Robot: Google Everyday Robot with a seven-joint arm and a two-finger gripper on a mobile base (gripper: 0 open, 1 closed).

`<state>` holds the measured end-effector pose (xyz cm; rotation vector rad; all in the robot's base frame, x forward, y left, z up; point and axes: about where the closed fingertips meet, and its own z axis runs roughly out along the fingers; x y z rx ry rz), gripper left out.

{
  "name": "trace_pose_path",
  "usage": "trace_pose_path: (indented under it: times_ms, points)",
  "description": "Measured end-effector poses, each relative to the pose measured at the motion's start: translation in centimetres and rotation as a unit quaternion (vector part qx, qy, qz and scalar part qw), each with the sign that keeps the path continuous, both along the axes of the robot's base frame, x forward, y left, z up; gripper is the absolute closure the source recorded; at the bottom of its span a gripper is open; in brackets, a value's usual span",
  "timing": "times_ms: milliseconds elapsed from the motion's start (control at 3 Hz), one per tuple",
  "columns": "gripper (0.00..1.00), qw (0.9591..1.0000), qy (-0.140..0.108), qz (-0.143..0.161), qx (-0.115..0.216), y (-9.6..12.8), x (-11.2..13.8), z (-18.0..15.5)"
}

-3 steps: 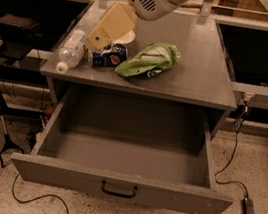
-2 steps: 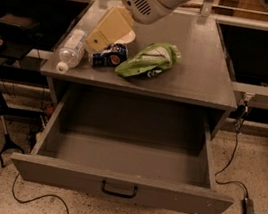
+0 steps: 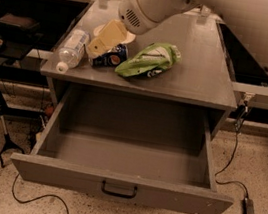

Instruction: Place pepsi can into top drawer

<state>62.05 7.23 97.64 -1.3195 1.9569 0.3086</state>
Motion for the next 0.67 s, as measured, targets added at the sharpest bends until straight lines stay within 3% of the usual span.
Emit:
trace_pose_path:
  times_ms: [333, 667]
  points:
    - [0.0, 0.999, 0.009, -0.042, -0.006, 0.9, 2.6, -1.9]
    - [0.0, 0.998, 0.014, -0.061, -0.012, 2.4, 4.4, -2.9]
